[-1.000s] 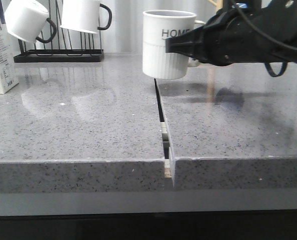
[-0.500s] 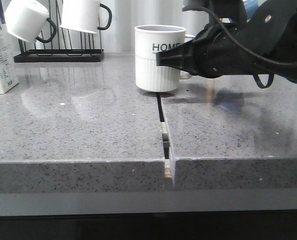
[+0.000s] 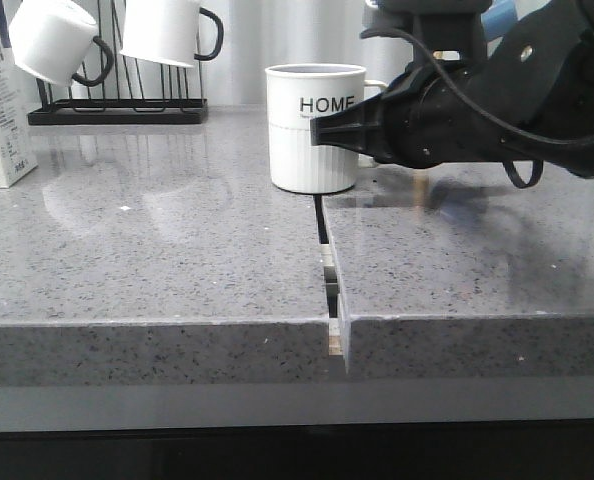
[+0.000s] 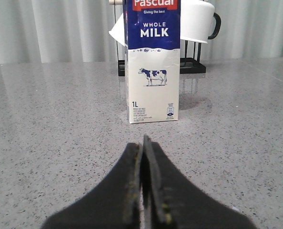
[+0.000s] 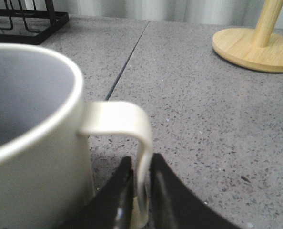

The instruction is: Place milk next to cup

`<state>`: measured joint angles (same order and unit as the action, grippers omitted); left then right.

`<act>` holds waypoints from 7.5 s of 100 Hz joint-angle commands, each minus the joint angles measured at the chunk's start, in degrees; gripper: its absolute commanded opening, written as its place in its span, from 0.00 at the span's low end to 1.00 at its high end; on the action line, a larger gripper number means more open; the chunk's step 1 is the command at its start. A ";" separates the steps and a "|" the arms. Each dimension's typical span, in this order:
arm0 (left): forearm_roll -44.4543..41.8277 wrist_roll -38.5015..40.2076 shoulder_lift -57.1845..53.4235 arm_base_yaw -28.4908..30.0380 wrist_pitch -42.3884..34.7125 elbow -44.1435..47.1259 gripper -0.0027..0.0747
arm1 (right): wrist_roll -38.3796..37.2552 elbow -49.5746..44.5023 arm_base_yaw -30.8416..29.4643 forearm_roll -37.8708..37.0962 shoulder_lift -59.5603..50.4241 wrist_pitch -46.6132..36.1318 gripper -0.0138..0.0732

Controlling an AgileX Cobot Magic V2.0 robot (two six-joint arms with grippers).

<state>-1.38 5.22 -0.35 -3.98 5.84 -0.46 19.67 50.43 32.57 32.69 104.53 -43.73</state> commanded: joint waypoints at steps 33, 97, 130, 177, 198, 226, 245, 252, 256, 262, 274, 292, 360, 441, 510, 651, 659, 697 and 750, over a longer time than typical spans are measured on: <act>-0.04 0.46 -1.76 -0.21 -4.44 2.90 0.01 | 3.44 1.34 -0.18 -0.80 -4.78 -2.37 0.52; -0.04 0.46 -1.76 -0.21 -4.44 2.90 0.01 | 3.39 -9.03 -0.18 -0.46 -17.07 0.85 0.52; -0.04 0.46 -1.76 -0.21 -4.44 2.90 0.01 | 8.29 -10.72 -3.29 -0.46 -27.72 13.91 0.52; -0.04 0.46 -1.76 -0.21 -4.44 2.90 0.01 | 8.92 -18.36 -8.63 -0.46 -37.03 13.37 0.52; -0.04 0.46 -1.76 -0.21 -4.44 2.90 0.01 | 7.96 -19.63 -13.50 -5.91 -41.47 19.19 0.52; -0.04 0.46 -1.76 -0.21 -4.44 2.90 0.01 | -13.65 -19.63 -23.31 -28.63 -52.33 33.58 0.51; -0.04 0.46 -1.76 -0.21 -4.44 2.90 0.01 | -23.80 -20.88 -28.85 -36.13 -61.63 38.93 0.51; -0.04 0.46 -1.76 -0.21 -4.44 2.90 0.01 | -23.80 -22.28 -30.26 -36.90 -65.11 40.87 0.51; -0.04 0.46 -1.76 -0.21 -4.44 2.90 0.01 | -23.95 -23.27 -30.74 -36.95 -66.91 41.39 0.51; -0.04 0.46 -1.76 -0.21 -4.44 2.90 0.01 | -24.64 -24.87 -31.04 -37.27 -70.30 41.59 0.51; -0.04 0.46 -1.76 -0.21 -4.44 2.90 0.01 | -26.17 -27.22 -31.12 -37.61 -75.99 44.49 0.51; -0.04 0.46 -1.76 -0.21 -4.44 2.90 0.01 | -26.18 -28.57 -31.12 -37.38 -80.96 49.27 0.51; -0.04 0.46 -1.76 -0.21 -4.44 2.90 0.01 | -26.18 -28.57 -31.12 -37.16 -82.01 50.96 0.02; 1.73 0.46 -1.76 -0.21 -5.07 2.61 0.01 | -26.18 -28.57 -31.12 -37.16 -82.01 50.84 0.02; 7.20 0.46 30.06 -0.21 9.82 -28.31 0.01 | -26.18 -28.57 -31.12 -37.16 -81.96 50.85 0.02; 4.18 0.01 65.03 -3.63 -25.20 -35.27 0.86 | -26.18 -28.57 -31.12 -37.16 -81.96 50.80 0.02; 4.18 0.01 66.93 -3.63 -26.15 -37.04 0.86 | -26.18 -28.57 -31.12 -37.16 -81.96 50.80 0.02; 4.29 0.01 75.99 -3.63 -31.95 -41.28 0.86 | -26.18 -28.57 -31.12 -37.16 -81.96 50.80 0.02; 4.64 0.01 85.17 -2.97 -35.20 -47.83 0.86 | -26.18 -28.57 -31.12 -37.16 -81.96 50.80 0.02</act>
<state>3.23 5.22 86.15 -6.95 -23.85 -46.25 -6.49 20.36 1.82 -4.15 22.33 11.38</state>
